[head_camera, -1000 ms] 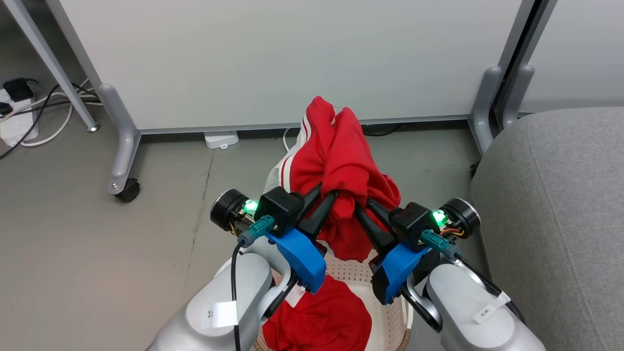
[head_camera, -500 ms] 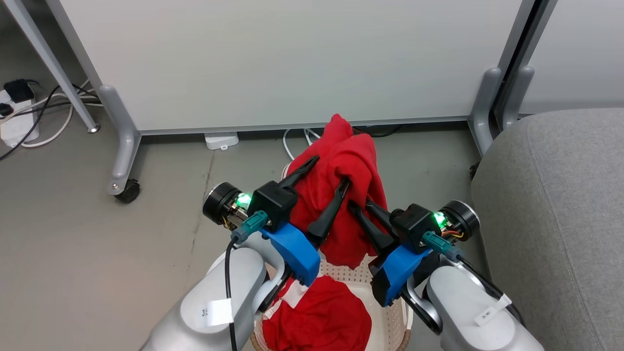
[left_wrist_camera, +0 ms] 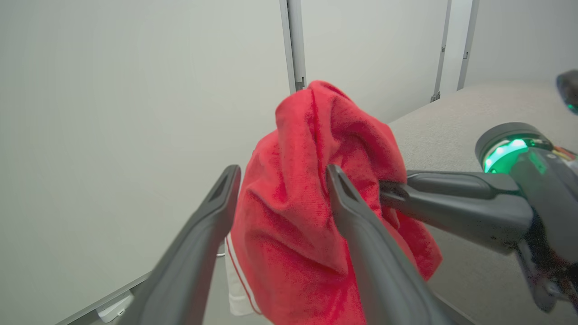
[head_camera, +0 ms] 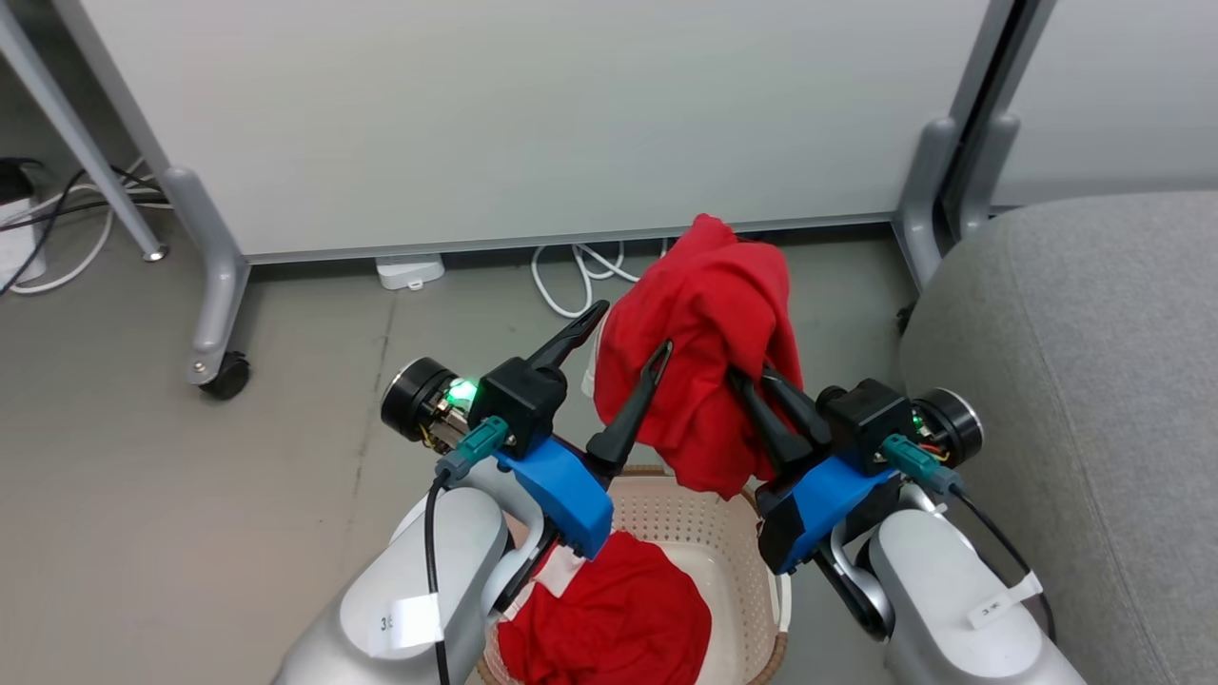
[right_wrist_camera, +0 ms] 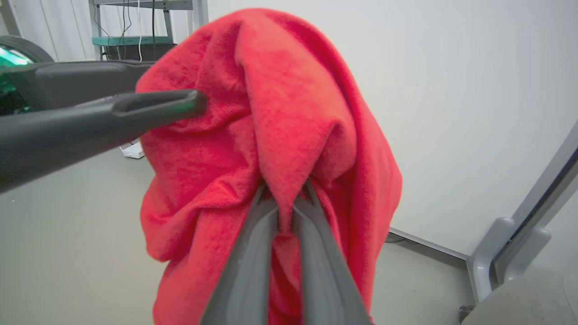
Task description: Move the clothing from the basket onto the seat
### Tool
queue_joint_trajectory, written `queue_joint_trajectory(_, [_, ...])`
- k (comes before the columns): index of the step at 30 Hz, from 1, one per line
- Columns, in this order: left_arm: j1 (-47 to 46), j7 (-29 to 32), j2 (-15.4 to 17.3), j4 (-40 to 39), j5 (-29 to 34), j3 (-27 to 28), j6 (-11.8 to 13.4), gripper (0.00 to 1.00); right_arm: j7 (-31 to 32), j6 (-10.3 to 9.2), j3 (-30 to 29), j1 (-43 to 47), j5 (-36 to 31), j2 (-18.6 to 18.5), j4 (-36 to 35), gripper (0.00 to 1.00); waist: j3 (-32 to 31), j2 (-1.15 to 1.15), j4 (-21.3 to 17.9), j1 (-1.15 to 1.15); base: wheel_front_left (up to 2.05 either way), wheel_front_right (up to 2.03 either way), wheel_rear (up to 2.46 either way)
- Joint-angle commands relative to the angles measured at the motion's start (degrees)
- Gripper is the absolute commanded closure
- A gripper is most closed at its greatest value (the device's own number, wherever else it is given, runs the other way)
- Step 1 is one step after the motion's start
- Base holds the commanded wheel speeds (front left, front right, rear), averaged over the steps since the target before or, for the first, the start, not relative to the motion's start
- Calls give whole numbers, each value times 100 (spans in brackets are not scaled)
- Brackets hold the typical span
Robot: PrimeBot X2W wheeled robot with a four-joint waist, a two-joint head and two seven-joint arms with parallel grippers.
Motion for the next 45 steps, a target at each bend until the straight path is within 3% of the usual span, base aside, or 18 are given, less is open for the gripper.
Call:
queue_joint_trajectory(1, [125, -24, 35, -17, 14, 35, -4, 0, -23, 0, -61, 57, -35, 1, -70, 100, 77, 0, -118, 0, 0, 0, 0])
queue_joint_trajectory(24, [321, -21, 196, -435, 348, -40, -15, 0, -22, 0, -1138, 584, -159, -173, -1214, 100, 640, 0, -2095, 0, 0, 0, 0])
queue_joint_trajectory(34, [255, -21, 175, -481, 304, -391, -16, 0, -22, 0, -1556, 995, -163, -134, -1602, 100, 680, 0, -2574, 0, 0, 0, 0])
queue_joint_trajectory(45, [136, -21, 214, -618, 307, -289, -16, 0, -23, 0, -1787, 912, -164, -98, -1908, 100, 792, 0, -2621, 0, 0, 0, 0])
